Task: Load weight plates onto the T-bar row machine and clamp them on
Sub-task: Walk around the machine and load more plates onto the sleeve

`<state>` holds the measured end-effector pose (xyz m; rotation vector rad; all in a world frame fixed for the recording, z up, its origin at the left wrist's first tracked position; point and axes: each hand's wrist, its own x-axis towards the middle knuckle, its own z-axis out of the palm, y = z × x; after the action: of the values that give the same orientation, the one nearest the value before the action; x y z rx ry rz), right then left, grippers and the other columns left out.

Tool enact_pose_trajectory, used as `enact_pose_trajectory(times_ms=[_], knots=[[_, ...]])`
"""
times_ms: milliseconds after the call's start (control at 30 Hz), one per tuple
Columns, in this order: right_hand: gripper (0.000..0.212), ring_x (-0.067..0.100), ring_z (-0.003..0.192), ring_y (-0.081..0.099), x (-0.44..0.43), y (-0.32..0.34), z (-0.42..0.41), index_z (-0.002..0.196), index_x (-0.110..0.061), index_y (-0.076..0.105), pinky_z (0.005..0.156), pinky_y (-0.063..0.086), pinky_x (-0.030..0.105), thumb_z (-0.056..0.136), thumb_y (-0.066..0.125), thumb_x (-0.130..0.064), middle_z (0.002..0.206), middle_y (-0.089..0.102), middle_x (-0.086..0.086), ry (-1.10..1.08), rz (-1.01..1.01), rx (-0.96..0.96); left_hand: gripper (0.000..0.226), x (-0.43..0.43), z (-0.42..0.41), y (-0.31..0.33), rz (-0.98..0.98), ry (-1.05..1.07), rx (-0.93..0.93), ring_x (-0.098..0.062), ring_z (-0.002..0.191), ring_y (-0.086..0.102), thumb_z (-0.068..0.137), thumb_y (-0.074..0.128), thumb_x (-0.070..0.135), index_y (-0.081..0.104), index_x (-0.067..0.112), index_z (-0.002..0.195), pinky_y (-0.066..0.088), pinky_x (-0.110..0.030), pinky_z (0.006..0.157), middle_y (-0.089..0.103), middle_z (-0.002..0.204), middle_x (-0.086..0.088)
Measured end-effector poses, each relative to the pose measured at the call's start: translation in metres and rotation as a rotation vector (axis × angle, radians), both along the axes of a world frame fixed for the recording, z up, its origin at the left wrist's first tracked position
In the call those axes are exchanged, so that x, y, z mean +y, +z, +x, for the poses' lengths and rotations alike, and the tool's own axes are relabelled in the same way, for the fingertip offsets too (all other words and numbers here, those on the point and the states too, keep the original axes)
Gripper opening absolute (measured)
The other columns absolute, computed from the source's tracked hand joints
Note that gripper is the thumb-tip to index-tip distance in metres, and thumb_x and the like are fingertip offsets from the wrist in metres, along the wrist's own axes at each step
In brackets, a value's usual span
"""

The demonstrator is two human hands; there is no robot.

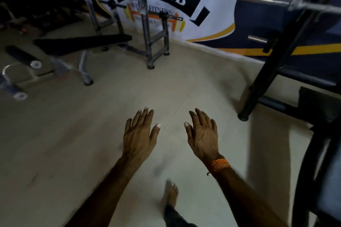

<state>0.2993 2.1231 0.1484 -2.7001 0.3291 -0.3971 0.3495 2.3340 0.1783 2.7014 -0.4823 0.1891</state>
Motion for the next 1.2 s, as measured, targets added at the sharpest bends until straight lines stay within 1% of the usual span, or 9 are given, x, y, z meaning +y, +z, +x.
enact_pose_trajectory(times_ms=[167,333,500,667,833,967,1067,1200], knots=[[0.064,0.032,0.145,0.041,-0.020,0.003,0.134,0.146,-0.015,0.051,0.116,0.034,0.057,0.102,0.022,-0.053,0.157,0.045,0.010,-0.044,0.033,-0.032,0.067,-0.025,0.132,0.013,-0.016,-0.030,-0.026,-0.022,0.148,0.034,0.097,0.025,0.057,0.042,0.020,0.150,0.026,-0.048,0.118,0.039,0.158,-0.003],[0.061,0.032,0.143,0.043,-0.049,0.020,0.257,0.144,-0.015,0.052,0.114,0.036,0.058,0.103,0.025,-0.052,0.155,0.048,0.010,-0.053,0.007,-0.043,0.063,-0.059,0.262,0.025,-0.041,-0.048,-0.043,-0.022,0.148,0.033,0.098,0.032,0.054,0.043,0.020,0.150,0.028,-0.049,0.118,0.040,0.158,-0.004],[0.060,0.032,0.144,0.042,-0.095,0.019,0.367,0.146,-0.017,0.049,0.113,0.037,0.059,0.104,0.025,-0.052,0.156,0.046,0.010,-0.121,-0.036,-0.035,0.071,-0.109,0.388,0.014,-0.051,-0.139,-0.016,-0.021,0.149,0.030,0.096,0.021,0.061,0.039,0.021,0.152,0.024,-0.048,0.119,0.036,0.160,-0.003],[0.059,0.033,0.142,0.044,-0.139,0.009,0.480,0.145,-0.016,0.049,0.112,0.039,0.058,0.104,0.027,-0.051,0.155,0.047,0.011,-0.250,-0.049,-0.019,0.067,-0.162,0.524,-0.002,-0.073,-0.245,0.037,-0.019,0.151,0.025,0.097,0.026,0.057,0.036,0.023,0.154,0.019,-0.046,0.121,0.032,0.162,-0.001],[0.059,0.034,0.140,0.046,-0.177,0.013,0.573,0.143,-0.016,0.051,0.107,0.042,0.057,0.103,0.027,-0.051,0.153,0.049,0.011,-0.371,-0.044,0.000,0.076,-0.217,0.643,0.001,-0.026,-0.410,0.036,-0.021,0.151,0.028,0.094,0.014,0.063,0.036,0.021,0.153,0.024,-0.048,0.121,0.035,0.160,-0.004],[0.060,0.034,0.143,0.043,-0.219,0.013,0.640,0.145,-0.016,0.048,0.109,0.041,0.057,0.103,0.025,-0.053,0.155,0.047,0.011,-0.472,-0.013,0.038,0.073,-0.273,0.725,0.005,-0.034,-0.498,0.063,-0.020,0.152,0.024,0.095,0.016,0.061,0.034,0.022,0.154,0.021,-0.047,0.122,0.033,0.161,-0.003],[0.061,0.033,0.143,0.042,-0.258,0.006,0.696,0.145,-0.017,0.048,0.111,0.040,0.057,0.102,0.025,-0.053,0.156,0.046,0.011,-0.518,0.001,0.037,0.077,-0.322,0.785,0.001,-0.016,-0.558,0.067,-0.019,0.152,0.022,0.093,0.010,0.064,0.031,0.023,0.155,0.019,-0.046,0.123,0.030,0.163,-0.001],[0.061,0.034,0.142,0.044,-0.320,-0.003,0.773,0.145,-0.017,0.049,0.111,0.039,0.056,0.101,0.025,-0.053,0.155,0.047,0.011,-0.549,0.020,0.034,0.080,-0.390,0.861,-0.007,-0.022,-0.569,0.069,-0.018,0.153,0.020,0.091,0.008,0.066,0.030,0.024,0.156,0.017,-0.045,0.123,0.028,0.163,0.000]])
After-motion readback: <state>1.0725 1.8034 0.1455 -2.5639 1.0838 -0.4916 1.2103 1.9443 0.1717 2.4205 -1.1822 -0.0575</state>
